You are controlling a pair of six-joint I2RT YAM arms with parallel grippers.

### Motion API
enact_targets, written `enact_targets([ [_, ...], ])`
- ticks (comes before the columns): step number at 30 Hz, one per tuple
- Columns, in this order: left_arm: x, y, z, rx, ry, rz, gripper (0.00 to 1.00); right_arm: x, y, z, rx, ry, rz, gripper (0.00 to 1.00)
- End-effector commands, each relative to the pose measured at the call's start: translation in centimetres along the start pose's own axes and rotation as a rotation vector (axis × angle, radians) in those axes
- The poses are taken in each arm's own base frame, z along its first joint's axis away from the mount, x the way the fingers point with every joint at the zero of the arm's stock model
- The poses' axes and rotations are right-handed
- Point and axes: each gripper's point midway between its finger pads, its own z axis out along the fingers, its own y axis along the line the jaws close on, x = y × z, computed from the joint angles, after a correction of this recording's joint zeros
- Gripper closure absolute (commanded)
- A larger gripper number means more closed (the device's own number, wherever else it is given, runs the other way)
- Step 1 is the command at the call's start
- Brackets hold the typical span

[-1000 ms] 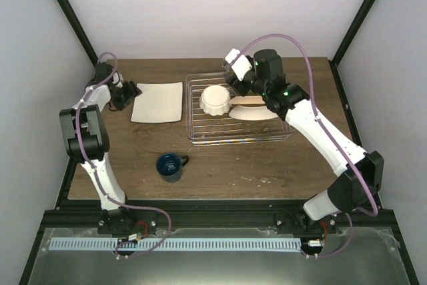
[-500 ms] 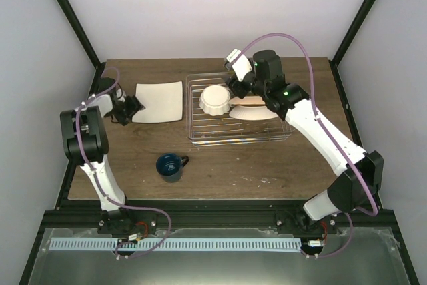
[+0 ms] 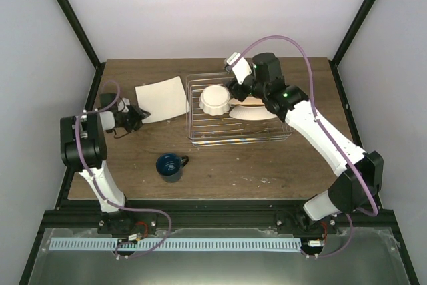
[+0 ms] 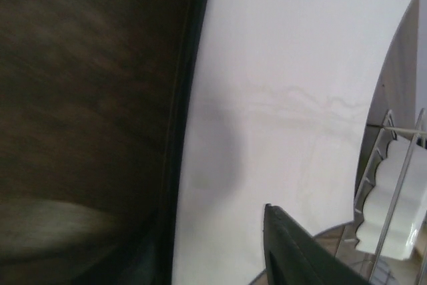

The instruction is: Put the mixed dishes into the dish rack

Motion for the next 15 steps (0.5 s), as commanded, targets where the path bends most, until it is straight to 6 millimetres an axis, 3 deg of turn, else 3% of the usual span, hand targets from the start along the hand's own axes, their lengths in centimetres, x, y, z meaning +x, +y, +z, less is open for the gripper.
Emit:
enact_targets([
  [1,3.7,3.2,1.5,-0.040,0.101,-0.114,0.68,-0.4,0.6,-0.7,-0.020,-0.016,0.005,0.45],
  [11,4.6,3.2,1.3,-0.001,0.104,-0.109,0.99,0.6,1.4,0.1,-0.055,0.005,0.012,0.46],
  [15,4.6,2.6,0.6,0.041,0.089,-0.098,1.00,0.8,1.9,0.4,-0.083,0.007,0.020,0.46],
])
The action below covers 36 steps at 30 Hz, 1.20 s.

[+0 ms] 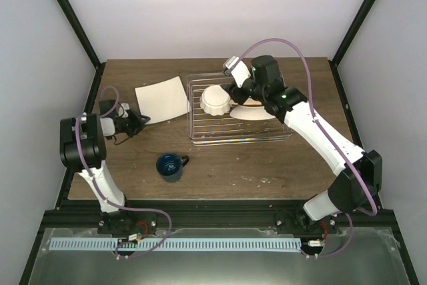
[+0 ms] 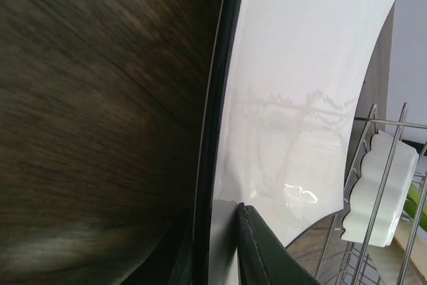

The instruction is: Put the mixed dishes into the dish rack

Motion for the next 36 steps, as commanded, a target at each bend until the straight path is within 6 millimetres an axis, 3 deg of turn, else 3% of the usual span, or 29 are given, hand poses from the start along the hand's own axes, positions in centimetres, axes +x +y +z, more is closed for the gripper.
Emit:
enact_targets([
  [1,2.8,2.0,-0.1,-0.035,0.060,-0.048,1.00,-0.3,1.1,0.1,-0.052,-0.011,0.016,0.46],
  [16,-1.5,-2.9,-8.6,0.314,-0.186,0.027,1.00,-1.8,3.6,2.1,-0.232,-0.058,0.101,0.46],
  [26,-1.3,-5.1,-11.2,0.467,-0.243,0.052,1.00,-1.9,4.5,4.1,-0.314,-0.049,0.129,0.46],
  [36,-1.7,-10.6,-15.1,0.574,-0.295,0.209,1.00,-3.1,4.5,6.6,-0.375,-0.022,0.218,0.44],
])
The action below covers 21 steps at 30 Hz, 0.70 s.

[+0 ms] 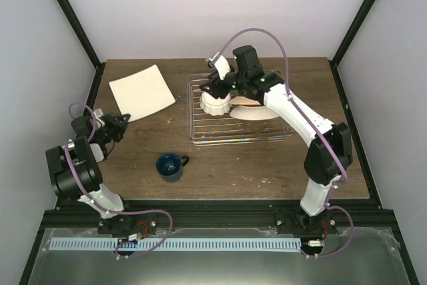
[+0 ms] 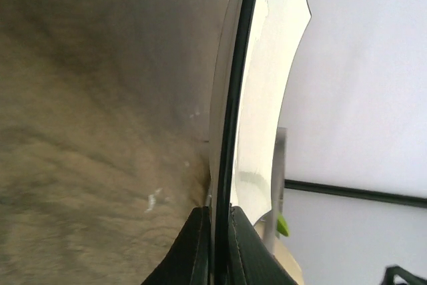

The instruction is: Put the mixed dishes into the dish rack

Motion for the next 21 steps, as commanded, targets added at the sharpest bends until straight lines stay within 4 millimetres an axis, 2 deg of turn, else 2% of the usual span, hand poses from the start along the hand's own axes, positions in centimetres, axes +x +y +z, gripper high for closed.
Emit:
enact_targets([
  [1,-0.1,-10.0,-1.6,0.249,0.020,0.339,1.00,-1.9,0.6,0.5,-0.049,-0.003,0.048,0.43],
  [7,1.3,-12.8,-2.7,0.289,0.057,0.410,1.00,-2.0,0.1,2.7,-0.110,0.070,0.142,0.39],
  [11,2.9,-13.7,-3.2,0.276,0.087,0.459,1.00,-1.9,-0.1,4.1,-0.157,0.073,0.192,0.35],
  [15,4.8,-14.3,-3.4,0.268,0.127,0.470,1.00,-2.1,0.1,4.7,-0.201,0.062,0.215,0.30],
  [21,7.5,-15.0,-3.8,0.276,0.175,0.472,1.00,-2.5,0.5,5.1,-0.272,0.027,0.231,0.29],
])
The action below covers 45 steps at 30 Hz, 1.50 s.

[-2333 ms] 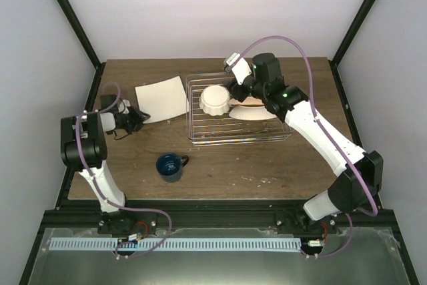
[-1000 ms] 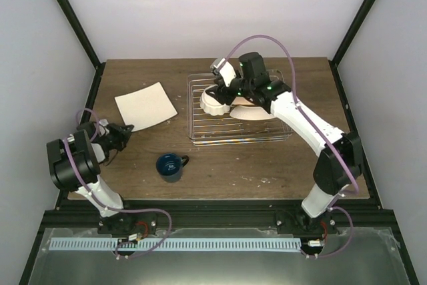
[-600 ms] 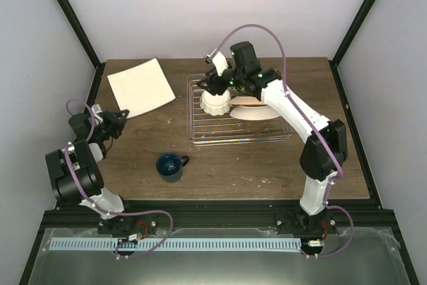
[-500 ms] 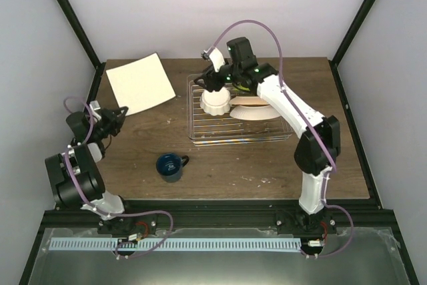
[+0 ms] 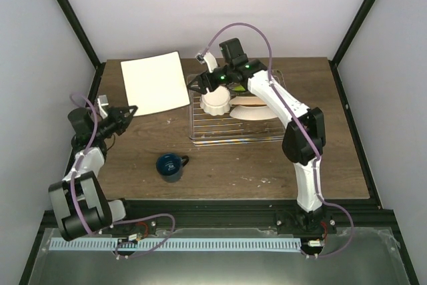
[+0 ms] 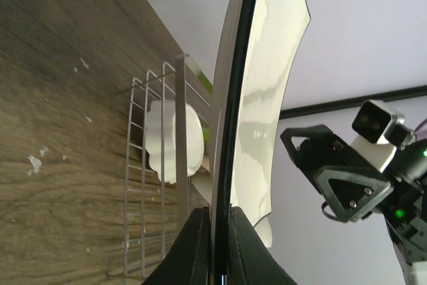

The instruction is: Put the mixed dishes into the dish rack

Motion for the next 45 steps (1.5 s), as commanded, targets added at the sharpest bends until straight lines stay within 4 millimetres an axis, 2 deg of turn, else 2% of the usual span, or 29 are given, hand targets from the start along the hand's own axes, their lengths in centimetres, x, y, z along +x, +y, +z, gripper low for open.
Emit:
enact_targets([
  [1,1.0,-5.4,-0.3,0.106,0.038,0.200,1.00,-2.4,1.4,-0.7,-0.090,-0.067,-0.010,0.28],
  [4,1.7,-5.7,-0.3,0.108,0.044,0.199,1.00,-2.6,1.9,-0.4,-0.130,-0.084,-0.007,0.28],
  [16,3.8,-6.8,-0.3,0.149,0.063,0.194,1.00,-0.4,1.3,1.8,-0.206,-0.058,0.049,0.29],
  [32,3.6,-6.7,-0.2,0.142,0.067,0.197,1.00,0.9,-0.4,1.8,-0.112,-0.028,0.046,0.29],
  [45,4.3,-6.8,-0.1,0.183,0.078,0.200,1.00,0.8,1.4,3.4,-0.276,-0.036,0.082,0.36],
])
